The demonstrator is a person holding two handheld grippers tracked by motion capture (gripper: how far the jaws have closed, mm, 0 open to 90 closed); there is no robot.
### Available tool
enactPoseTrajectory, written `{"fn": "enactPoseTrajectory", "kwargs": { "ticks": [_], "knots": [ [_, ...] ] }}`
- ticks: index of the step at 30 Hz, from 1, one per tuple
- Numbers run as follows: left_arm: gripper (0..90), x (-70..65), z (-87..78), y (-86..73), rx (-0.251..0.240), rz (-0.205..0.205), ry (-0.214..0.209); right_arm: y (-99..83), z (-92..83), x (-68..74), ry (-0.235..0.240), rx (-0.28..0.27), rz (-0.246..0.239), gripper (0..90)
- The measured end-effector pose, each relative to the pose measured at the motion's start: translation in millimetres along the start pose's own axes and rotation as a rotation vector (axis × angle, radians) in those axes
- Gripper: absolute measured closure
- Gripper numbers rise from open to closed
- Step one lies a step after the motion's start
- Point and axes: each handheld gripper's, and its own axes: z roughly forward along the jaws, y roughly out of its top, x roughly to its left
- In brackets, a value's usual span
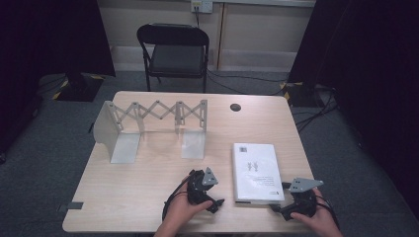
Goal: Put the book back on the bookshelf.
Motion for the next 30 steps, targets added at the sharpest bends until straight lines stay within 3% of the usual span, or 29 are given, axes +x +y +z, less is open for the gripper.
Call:
{"fn": "enactPoseTrajectory", "kwargs": {
  "ticks": [5, 18, 22, 23, 24, 25, 30],
  "knots": [
    [0.0, -3.0, 0.5, 1.0, 0.006, -0.019, 0.024, 0.0, -0.1, 0.6, -0.005, 0.0, 0.008, 5.5],
    [0.0, -9.1, 3.0, 4.7, 0.016, -0.038, 0.037, -0.2, -0.2, 1.6, -0.02, 0.001, 0.02, 5.6],
    [3.7, -17.1, 0.8, 9.7, 0.054, -0.006, 0.013, -2.3, -3.3, 3.6, -0.04, -0.015, 0.047, 13.9],
    [18.2, -21.2, -2.6, 12.9, 0.054, 0.007, -0.007, -2.8, -6.8, 3.1, -0.047, -0.018, 0.051, 23.1],
    [23.0, -21.2, -2.6, 12.9, 0.054, 0.007, -0.007, -2.8, -6.8, 3.1, -0.047, -0.018, 0.051, 23.1],
    [21.8, -23.1, -3.2, 14.9, 0.058, 0.009, -0.04, -2.6, -9.6, 2.3, -0.026, -0.013, 0.044, 29.5],
    [20.4, -29.7, 1.6, 25.4, 0.06, 0.045, -0.045, -2.9, -10.0, 5.7, -0.025, -0.022, 0.033, 36.4]
  ]
}}
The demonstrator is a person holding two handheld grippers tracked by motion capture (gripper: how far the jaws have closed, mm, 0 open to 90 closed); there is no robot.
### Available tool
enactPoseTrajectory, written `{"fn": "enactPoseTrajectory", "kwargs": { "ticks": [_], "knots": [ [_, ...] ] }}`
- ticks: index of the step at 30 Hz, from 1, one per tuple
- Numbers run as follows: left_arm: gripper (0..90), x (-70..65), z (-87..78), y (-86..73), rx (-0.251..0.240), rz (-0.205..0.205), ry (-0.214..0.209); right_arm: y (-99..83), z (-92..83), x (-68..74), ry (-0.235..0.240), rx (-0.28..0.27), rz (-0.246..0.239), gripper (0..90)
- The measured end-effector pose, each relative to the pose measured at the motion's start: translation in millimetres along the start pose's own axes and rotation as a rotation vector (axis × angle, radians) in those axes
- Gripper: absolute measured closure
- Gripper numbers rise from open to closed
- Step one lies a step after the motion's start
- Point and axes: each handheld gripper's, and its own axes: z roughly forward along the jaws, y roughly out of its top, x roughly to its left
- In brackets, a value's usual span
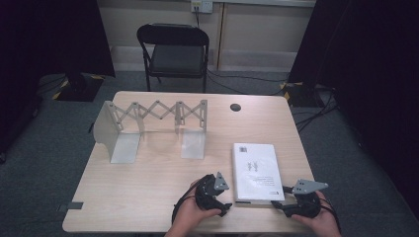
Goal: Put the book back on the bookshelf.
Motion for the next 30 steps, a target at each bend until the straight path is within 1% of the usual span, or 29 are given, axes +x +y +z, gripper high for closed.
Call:
{"fn": "enactPoseTrajectory", "kwargs": {
  "ticks": [1, 2, 3, 5, 6, 7, 11, 13, 14, 15, 16, 17, 19, 20, 21, 22, 23, 24, 27, 28, 30],
  "knots": [
    [20.7, -1.7, 1.5, 3.1, -0.011, -0.008, -0.016, 0.1, -0.5, 1.2, 0.003, 0.001, 0.0, 38.2],
    [20.9, -2.9, 2.4, 5.2, -0.014, 0.002, -0.021, 0.3, -0.5, 2.3, 0.002, 0.001, -0.002, 39.2],
    [21.6, -5.2, 3.8, 6.7, -0.018, 0.005, -0.021, 0.7, -0.5, 2.9, 0.002, 0.002, -0.001, 39.6],
    [21.9, -10.0, 8.2, 8.7, -0.006, 0.029, -0.021, 1.4, 0.5, 4.6, 0.004, -0.004, 0.006, 40.7],
    [22.0, -10.0, 8.2, 8.7, -0.006, 0.029, -0.021, 1.4, 0.5, 4.6, 0.004, -0.004, 0.006, 40.7],
    [22.4, -12.2, 11.1, 9.8, 0.0, 0.05, -0.015, 2.4, 1.7, 6.7, -0.002, -0.004, 0.017, 39.8],
    [23.7, -13.6, 14.7, 12.0, -0.012, 0.042, 0.001, 3.1, 1.7, 7.3, -0.009, 0.005, 0.012, 39.7],
    [24.3, -12.9, 16.3, 12.6, -0.008, 0.048, 0.008, 2.0, 2.3, 8.0, -0.013, -0.007, 0.021, 36.9],
    [24.7, -12.8, 18.0, 13.0, -0.005, 0.054, 0.009, 0.1, 3.5, 9.3, 0.001, -0.022, 0.03, 30.9],
    [24.9, -12.9, 18.8, 13.0, -0.014, 0.049, 0.01, 0.3, 3.8, 10.6, -0.005, -0.02, 0.022, 31.5],
    [25.3, -12.9, 18.8, 13.0, -0.014, 0.049, 0.01, 0.3, 3.8, 10.6, -0.005, -0.02, 0.022, 31.5],
    [25.9, -12.6, 19.0, 13.5, -0.015, 0.059, 0.012, 0.5, 4.1, 11.8, -0.017, -0.018, 0.025, 32.4],
    [26.4, -12.8, 19.7, 13.7, -0.019, 0.056, 0.011, 0.8, 4.1, 11.8, -0.019, -0.017, 0.028, 33.1],
    [26.7, -12.5, 20.3, 14.1, -0.022, 0.061, 0.005, 1.5, 3.9, 12.8, -0.035, -0.014, 0.038, 37.3],
    [27.1, -12.8, 21.3, 14.7, -0.028, 0.054, 0.0, 1.6, 3.5, 12.2, -0.038, -0.014, 0.041, 37.8],
    [27.7, -12.8, 21.3, 14.7, -0.028, 0.054, 0.0, 1.6, 3.5, 12.2, -0.038, -0.014, 0.041, 37.8],
    [28.0, -12.5, 22.3, 15.6, -0.028, 0.065, -0.009, 1.8, 3.2, 12.2, -0.037, -0.012, 0.042, 38.3],
    [28.6, -12.5, 22.3, 15.6, -0.028, 0.065, -0.009, 1.8, 3.2, 12.2, -0.037, -0.012, 0.042, 38.3],
    [28.3, -9.9, 23.8, 15.2, -0.035, 0.053, -0.031, 2.7, 2.1, 12.7, -0.036, -0.003, 0.046, 40.6],
    [28.5, -9.1, 24.0, 14.3, -0.043, 0.058, -0.034, 2.3, 1.6, 12.1, -0.035, -0.005, 0.053, 41.2],
    [28.7, -8.9, 23.5, 13.8, -0.041, 0.061, -0.035, 2.1, 1.5, 12.0, -0.032, -0.008, 0.059, 41.6]
  ]
}}
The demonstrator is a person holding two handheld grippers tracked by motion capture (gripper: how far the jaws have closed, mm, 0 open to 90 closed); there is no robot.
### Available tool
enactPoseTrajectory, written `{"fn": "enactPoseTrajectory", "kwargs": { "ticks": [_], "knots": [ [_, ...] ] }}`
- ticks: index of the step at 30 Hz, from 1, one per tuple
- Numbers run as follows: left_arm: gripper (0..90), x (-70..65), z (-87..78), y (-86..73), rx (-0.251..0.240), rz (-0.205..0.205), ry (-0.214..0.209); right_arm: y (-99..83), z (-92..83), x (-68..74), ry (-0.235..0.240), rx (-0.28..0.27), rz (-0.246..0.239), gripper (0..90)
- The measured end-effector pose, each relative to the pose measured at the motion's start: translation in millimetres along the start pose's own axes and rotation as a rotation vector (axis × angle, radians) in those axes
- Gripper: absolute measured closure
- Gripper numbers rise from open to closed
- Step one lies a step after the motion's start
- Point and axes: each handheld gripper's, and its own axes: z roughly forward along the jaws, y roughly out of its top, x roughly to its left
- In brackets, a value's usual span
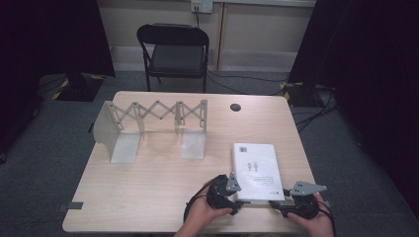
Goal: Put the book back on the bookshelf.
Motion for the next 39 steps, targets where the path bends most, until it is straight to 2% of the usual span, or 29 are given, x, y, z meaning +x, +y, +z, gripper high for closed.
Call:
{"fn": "enactPoseTrajectory", "kwargs": {
  "ticks": [9, 13, 19, 20, 21, 22, 24, 26, 28, 29, 30, 31, 33, 34, 36, 39],
  "knots": [
    [28.7, 0.0, 0.1, -0.3, -0.004, 0.0, -0.002, 3.9, -4.7, 1.5, -0.003, -0.007, -0.007, 44.9],
    [28.6, 0.2, 0.0, 0.1, 0.0, 0.003, -0.002, 8.9, -12.2, 1.9, 0.022, -0.069, 0.003, 52.0],
    [28.2, -0.3, 0.2, 0.1, -0.002, -0.003, 0.0, 10.4, -13.4, 1.1, 0.03, -0.08, 0.006, 52.0],
    [28.2, -0.7, 0.5, 0.6, 0.001, 0.001, -0.002, 10.4, -13.5, 0.7, 0.033, -0.081, 0.005, 52.1],
    [24.5, -1.6, -0.7, 2.4, 0.021, 0.027, 0.022, 10.7, -14.1, 0.2, 0.038, -0.088, 0.009, 52.1],
    [22.8, -1.6, -0.7, 2.4, 0.021, 0.027, 0.022, 10.7, -14.1, 0.2, 0.038, -0.088, 0.009, 52.1],
    [21.5, -1.2, -3.1, 3.2, 0.029, 0.039, 0.05, 10.6, -14.9, -0.1, 0.039, -0.105, 0.0, 52.3],
    [17.4, 1.5, -8.0, 2.8, 0.011, 0.024, 0.031, 10.1, -15.0, -1.0, 0.048, -0.106, 0.003, 52.4],
    [16.5, 1.2, -9.0, 3.2, 0.008, 0.027, 0.032, 9.5, -14.6, -1.5, 0.052, -0.108, 0.008, 52.4],
    [16.0, -1.5, -10.9, 6.0, 0.0, 0.048, 0.04, 9.2, -14.8, -2.3, 0.057, -0.106, 0.013, 52.4],
    [16.1, -1.5, -10.9, 6.0, 0.0, 0.048, 0.04, 9.2, -14.8, -2.3, 0.057, -0.106, 0.013, 52.4],
    [16.1, -2.8, -13.4, 9.2, 0.006, 0.081, 0.056, 9.5, -14.8, -2.6, 0.059, -0.106, 0.014, 52.4],
    [16.0, -5.9, -19.7, 16.8, -0.03, 0.091, 0.049, 10.4, -15.1, -2.5, 0.057, -0.105, 0.013, 52.5],
    [16.0, -6.7, -21.9, 19.9, -0.035, 0.109, 0.054, 10.7, -15.3, -2.3, 0.057, -0.103, 0.013, 52.5],
    [15.9, -10.7, -23.4, 25.9, -0.039, 0.117, 0.066, 11.6, -15.8, -2.3, 0.06, -0.105, 0.011, 52.6],
    [15.9, -13.4, -22.7, 32.5, -0.051, 0.128, 0.059, 12.1, -15.9, -2.2, 0.059, -0.11, 0.014, 52.6]
  ]
}}
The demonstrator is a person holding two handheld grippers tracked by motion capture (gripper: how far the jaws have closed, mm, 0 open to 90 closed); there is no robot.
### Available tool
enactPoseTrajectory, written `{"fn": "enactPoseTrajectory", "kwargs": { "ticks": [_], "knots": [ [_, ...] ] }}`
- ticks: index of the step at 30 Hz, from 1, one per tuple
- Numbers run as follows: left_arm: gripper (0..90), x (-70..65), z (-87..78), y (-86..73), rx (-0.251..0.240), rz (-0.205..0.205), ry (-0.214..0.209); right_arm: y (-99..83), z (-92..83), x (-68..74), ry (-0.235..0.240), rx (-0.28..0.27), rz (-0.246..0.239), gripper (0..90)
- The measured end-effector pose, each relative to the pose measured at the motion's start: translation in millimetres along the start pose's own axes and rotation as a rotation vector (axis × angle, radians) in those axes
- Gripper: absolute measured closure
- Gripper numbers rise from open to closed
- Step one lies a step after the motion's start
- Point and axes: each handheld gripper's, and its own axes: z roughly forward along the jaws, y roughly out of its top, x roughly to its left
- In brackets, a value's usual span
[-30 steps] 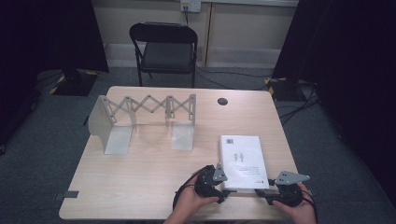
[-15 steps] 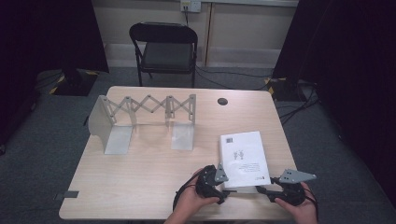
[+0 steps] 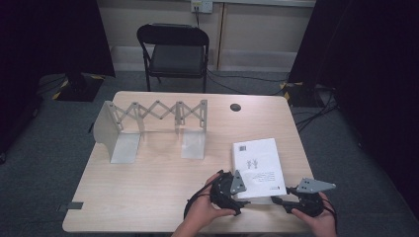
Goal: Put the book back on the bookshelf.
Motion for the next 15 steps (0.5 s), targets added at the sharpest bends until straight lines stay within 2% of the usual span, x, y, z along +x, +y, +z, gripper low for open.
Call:
{"fn": "enactPoseTrajectory", "kwargs": {
  "ticks": [3, 6, 10, 11, 12, 15],
  "knots": [
    [15.9, -2.5, 4.4, 7.9, -0.01, 0.007, -0.003, 0.5, -0.3, 0.8, -0.006, 0.004, -0.001, 52.8],
    [15.9, -8.3, 18.4, 16.2, -0.006, 0.037, 0.001, 1.5, -3.5, -1.1, 0.024, -0.029, 0.045, 53.4],
    [15.9, -10.1, 26.8, 20.5, 0.004, 0.041, 0.009, 1.4, -3.5, -1.3, 0.025, -0.021, 0.052, 53.4],
    [15.9, -9.7, 28.8, 21.5, 0.015, 0.048, 0.018, 1.4, -3.5, -1.3, 0.026, -0.022, 0.051, 53.4],
    [15.6, -9.0, 32.6, 22.7, 0.013, 0.058, 0.051, 2.5, -4.0, -0.9, 0.024, -0.022, 0.047, 53.5],
    [15.3, -7.8, 34.6, 23.9, 0.014, 0.059, 0.06, 3.3, -4.2, -0.6, 0.026, -0.028, 0.051, 53.5]
  ]
}}
